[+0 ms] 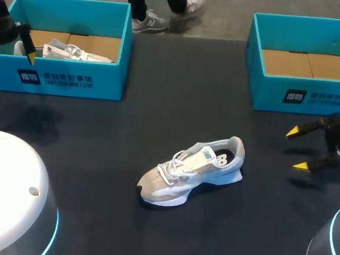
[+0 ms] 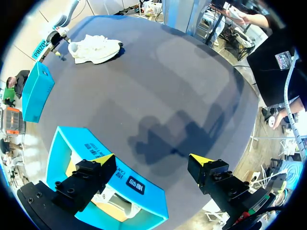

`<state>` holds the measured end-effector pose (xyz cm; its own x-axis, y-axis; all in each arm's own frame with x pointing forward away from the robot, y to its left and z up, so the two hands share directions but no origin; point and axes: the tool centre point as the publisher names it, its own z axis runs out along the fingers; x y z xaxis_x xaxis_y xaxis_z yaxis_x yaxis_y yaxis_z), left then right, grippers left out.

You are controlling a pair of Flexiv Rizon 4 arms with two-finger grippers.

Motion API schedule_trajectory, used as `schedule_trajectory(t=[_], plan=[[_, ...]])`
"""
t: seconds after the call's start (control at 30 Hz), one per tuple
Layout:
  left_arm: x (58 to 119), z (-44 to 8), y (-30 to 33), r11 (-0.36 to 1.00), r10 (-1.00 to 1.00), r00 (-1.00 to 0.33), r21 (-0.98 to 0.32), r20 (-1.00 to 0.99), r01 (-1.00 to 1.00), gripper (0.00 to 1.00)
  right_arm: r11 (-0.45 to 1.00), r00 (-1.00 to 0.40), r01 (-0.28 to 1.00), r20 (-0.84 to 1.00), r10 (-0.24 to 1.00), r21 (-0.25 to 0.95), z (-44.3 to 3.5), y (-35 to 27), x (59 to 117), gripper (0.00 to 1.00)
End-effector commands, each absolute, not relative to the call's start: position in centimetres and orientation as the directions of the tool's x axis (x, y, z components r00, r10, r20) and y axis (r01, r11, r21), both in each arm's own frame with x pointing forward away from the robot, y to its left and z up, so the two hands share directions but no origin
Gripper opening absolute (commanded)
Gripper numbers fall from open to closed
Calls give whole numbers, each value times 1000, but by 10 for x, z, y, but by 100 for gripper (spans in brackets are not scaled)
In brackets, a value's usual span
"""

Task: Take the shoe out of the shoebox, open the shoe tongue, remove and reinsert the insole, then place the shoe into the shoebox

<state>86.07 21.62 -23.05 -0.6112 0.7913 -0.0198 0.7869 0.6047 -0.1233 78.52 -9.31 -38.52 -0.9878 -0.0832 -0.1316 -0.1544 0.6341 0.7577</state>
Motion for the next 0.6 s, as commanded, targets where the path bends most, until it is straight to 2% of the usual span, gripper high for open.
schedule_trajectory(t=[0.03, 0.6], plan=[[860, -231, 216, 604, 792, -611, -121, -20, 787, 100, 637, -986, -162, -101, -131, 754, -392, -78, 799, 100], [860, -231, 216, 604, 792, -611, -121, -20, 787, 100, 598, -962, -220, -69, -265, 771, -405, -33, 809, 100]])
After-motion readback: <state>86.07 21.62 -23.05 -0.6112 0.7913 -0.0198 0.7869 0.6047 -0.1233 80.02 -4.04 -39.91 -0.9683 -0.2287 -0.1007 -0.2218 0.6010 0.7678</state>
